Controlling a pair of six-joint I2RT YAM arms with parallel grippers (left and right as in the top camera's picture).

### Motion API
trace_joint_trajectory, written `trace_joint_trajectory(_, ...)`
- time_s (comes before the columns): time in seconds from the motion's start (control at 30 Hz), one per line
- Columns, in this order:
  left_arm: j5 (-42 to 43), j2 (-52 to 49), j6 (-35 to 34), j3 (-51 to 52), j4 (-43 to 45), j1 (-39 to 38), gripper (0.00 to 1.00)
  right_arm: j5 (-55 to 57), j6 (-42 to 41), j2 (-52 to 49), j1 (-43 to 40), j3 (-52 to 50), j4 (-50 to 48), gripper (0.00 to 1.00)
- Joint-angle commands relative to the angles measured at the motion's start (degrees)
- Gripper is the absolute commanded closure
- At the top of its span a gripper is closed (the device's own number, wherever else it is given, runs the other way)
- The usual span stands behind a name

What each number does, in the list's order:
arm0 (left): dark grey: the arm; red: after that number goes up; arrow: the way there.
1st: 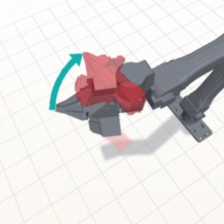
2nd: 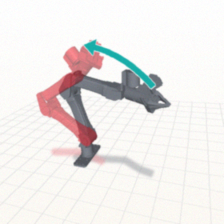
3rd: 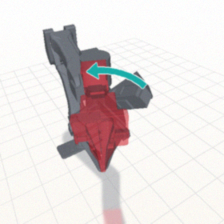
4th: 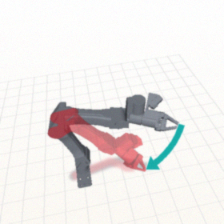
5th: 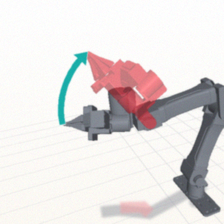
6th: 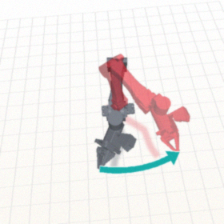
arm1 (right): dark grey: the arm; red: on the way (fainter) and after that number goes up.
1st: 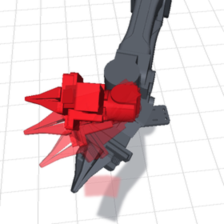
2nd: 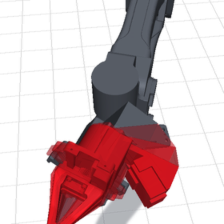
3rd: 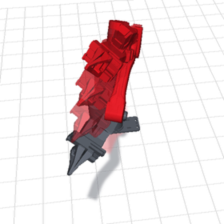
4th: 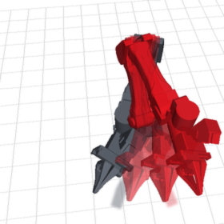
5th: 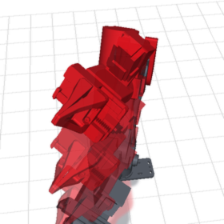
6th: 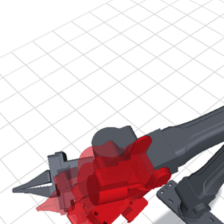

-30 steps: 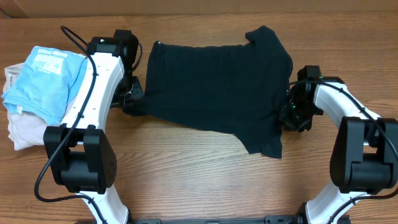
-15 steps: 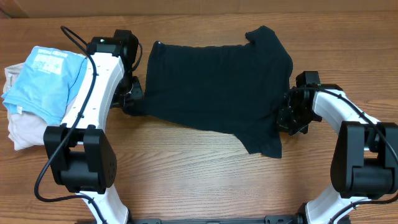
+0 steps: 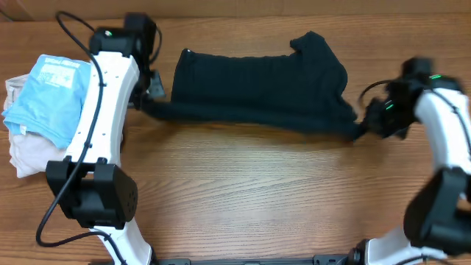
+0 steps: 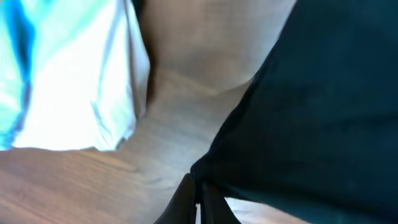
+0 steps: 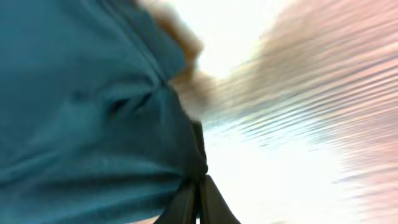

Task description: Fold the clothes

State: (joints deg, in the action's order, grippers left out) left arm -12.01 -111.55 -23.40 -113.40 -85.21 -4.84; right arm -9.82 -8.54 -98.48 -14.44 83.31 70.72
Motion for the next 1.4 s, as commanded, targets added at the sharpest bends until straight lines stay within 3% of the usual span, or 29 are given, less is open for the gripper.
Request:
trace_joint_trajectory(0.0, -1.2, 0.8, 1.2, -8.4, -2.0, 0.9, 0.96, 1.9, 3.1, 6.3, -0.5, 8.9, 3.9, 0.96)
trace_joint_trajectory(0.33, 6.4, 5.7, 3.6, -33.4, -11.6, 0.7, 0.96, 2.3, 4.3, 14.1, -0.5, 31.4, 17.9, 0.96)
trace_joint_trajectory(0.73, 5.0, 18.9, 3.5, -36.7, -7.0, 0.7, 0.96, 3.8, 4.5, 19.5, -0.5, 48.9, 17.7, 0.96)
trace_joint_trajectory(1.07, 5.0, 3.9, 3.8, -36.7, -1.8, 0.7, 0.96, 2.3, 6.0, 1.4, -0.5, 48.8, 12.8, 0.96)
trace_joint_trajectory(1.17, 5.3, -4.4, 6.0, -36.7, 6.5, 0.7, 0.96, 0.7, 6.0, -6.9, 0.2, 48.8, 5.1, 0.96)
trace_joint_trajectory(1.37, 9.6, -10.9, 11.4, -36.7, 23.9, 1.3, 0.96, -1.8, 4.7, -9.4, 1.0, 49.7, -7.4, 0.96)
